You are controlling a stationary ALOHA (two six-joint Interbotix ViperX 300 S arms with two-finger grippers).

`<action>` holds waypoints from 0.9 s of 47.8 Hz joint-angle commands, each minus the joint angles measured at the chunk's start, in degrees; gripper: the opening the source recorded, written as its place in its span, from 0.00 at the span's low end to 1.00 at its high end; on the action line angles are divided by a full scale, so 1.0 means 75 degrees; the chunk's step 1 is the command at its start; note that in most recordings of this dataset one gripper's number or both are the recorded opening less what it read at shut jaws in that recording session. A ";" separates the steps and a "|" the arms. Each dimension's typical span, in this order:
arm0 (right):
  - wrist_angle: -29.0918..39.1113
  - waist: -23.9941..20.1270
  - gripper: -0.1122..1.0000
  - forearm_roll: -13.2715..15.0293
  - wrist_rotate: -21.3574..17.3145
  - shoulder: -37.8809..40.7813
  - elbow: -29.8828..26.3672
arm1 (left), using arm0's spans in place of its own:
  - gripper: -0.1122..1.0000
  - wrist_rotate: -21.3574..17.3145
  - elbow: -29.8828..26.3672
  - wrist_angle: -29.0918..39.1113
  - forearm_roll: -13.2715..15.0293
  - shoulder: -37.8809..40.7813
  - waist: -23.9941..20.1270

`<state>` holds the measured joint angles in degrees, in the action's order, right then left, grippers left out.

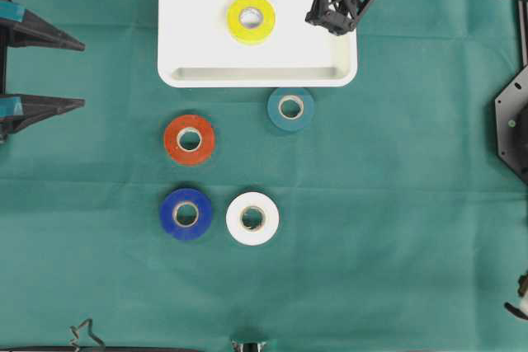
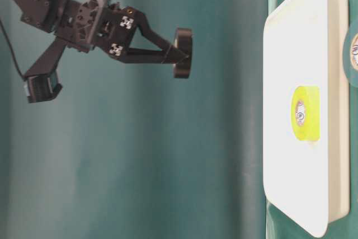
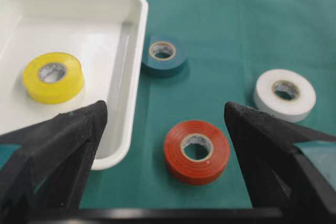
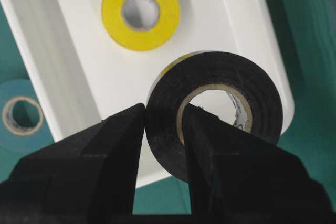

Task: Pick up the tape from a random location and place it into the white case.
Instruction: 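Lower the black tape into the tray beside the yellow tape, open right gripper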

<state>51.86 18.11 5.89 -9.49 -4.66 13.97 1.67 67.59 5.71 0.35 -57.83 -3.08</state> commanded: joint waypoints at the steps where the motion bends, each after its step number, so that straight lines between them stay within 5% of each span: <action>1: -0.0223 0.0000 0.33 0.0047 -0.0023 -0.0035 0.0070 | 0.99 0.0000 -0.0082 -0.0059 0.0023 0.0070 0.0012; 24: -0.2707 0.0199 0.33 0.0047 -0.0211 0.1395 0.1512 | 0.99 0.0000 -0.0082 -0.0059 0.0012 0.0070 0.0012; 43: -0.3070 0.0305 0.33 0.0047 -0.0363 0.1711 0.1617 | 0.99 0.0000 -0.0082 -0.0059 0.0023 0.0070 0.0012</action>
<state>29.09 20.13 6.06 -12.13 8.96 26.54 1.67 67.59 5.71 0.44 -57.74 -2.99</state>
